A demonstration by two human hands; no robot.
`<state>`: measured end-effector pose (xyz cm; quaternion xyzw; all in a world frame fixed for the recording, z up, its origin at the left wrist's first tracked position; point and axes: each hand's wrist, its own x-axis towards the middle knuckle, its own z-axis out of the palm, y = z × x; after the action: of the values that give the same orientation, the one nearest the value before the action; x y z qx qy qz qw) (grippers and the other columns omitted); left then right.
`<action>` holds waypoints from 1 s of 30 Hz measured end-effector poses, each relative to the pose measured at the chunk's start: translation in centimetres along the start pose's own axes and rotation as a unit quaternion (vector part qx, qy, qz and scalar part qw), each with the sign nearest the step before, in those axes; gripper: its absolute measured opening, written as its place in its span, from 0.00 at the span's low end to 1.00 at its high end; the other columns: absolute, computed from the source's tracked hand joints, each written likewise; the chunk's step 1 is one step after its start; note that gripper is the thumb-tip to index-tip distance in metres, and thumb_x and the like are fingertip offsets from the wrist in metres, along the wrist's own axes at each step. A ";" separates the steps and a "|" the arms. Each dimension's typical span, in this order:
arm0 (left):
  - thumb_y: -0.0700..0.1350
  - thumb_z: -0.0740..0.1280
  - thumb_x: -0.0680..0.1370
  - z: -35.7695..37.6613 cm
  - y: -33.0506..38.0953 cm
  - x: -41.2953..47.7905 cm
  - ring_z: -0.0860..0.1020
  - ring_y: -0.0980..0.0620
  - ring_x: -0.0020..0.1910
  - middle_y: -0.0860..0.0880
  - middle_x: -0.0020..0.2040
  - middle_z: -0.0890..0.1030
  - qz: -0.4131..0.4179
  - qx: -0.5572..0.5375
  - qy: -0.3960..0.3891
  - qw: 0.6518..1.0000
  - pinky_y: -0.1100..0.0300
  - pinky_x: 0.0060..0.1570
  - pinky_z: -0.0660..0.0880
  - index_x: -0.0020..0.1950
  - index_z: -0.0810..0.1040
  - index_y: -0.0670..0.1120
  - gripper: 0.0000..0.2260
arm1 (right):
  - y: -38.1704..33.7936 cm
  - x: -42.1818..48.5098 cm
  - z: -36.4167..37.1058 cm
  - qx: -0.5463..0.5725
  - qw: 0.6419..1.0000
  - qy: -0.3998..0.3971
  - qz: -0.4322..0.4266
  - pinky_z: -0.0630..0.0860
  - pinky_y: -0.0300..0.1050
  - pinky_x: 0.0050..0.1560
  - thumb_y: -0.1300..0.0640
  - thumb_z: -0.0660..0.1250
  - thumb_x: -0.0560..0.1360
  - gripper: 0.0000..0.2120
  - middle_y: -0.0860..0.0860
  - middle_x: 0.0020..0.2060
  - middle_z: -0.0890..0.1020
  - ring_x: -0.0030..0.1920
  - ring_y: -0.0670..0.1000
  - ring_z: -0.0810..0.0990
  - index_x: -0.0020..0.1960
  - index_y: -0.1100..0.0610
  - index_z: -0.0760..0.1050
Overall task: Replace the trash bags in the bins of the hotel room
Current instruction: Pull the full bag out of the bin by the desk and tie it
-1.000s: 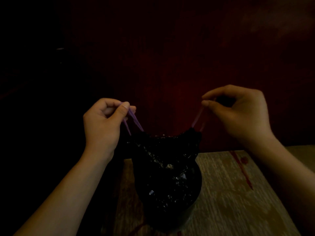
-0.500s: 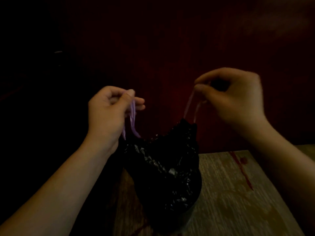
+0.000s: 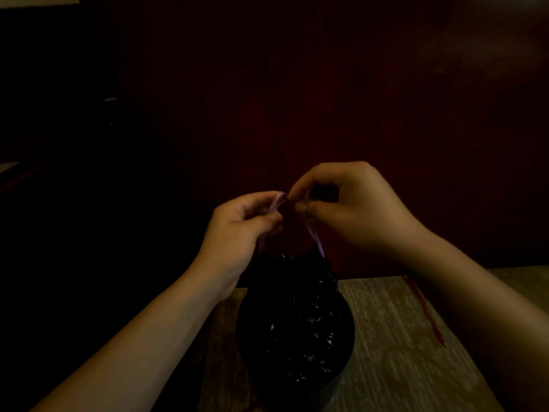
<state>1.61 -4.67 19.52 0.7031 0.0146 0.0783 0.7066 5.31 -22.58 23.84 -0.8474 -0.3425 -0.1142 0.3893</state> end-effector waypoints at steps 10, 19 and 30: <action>0.42 0.68 0.79 0.7 0.2 1.0 0.82 0.44 0.44 0.44 0.42 0.86 0.020 0.064 -0.037 0.997 0.48 0.48 0.78 0.44 0.86 0.48 0.08 | 0.2 1.8 0.7 -0.003 1.000 0.023 -0.004 0.80 0.45 0.47 0.55 0.73 0.74 0.05 0.43 0.44 0.82 0.46 0.41 0.81 0.49 0.48 0.82; 0.42 0.65 0.80 0.1 0.4 1.4 0.78 0.52 0.35 0.46 0.38 0.83 -0.028 0.037 -0.055 0.997 0.62 0.38 0.76 0.50 0.83 0.42 0.08 | 2.6 0.2 1.7 0.048 0.993 -0.045 0.100 0.81 0.45 0.50 0.54 0.70 0.77 0.06 0.45 0.42 0.86 0.45 0.41 0.84 0.51 0.50 0.84; 0.41 0.63 0.81 0.0 1.2 1.5 0.83 0.50 0.40 0.41 0.43 0.86 -0.076 0.047 -0.064 0.994 0.62 0.39 0.78 0.48 0.82 0.41 0.08 | 1.8 -0.4 2.6 0.348 0.886 0.003 0.305 0.69 0.36 0.28 0.61 0.69 0.76 0.05 0.53 0.35 0.82 0.31 0.45 0.75 0.47 0.62 0.83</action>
<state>2.97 -4.50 20.80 0.7359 0.0260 -0.0215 0.6763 6.00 -21.68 20.82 -0.7196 -0.0841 0.1346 0.6760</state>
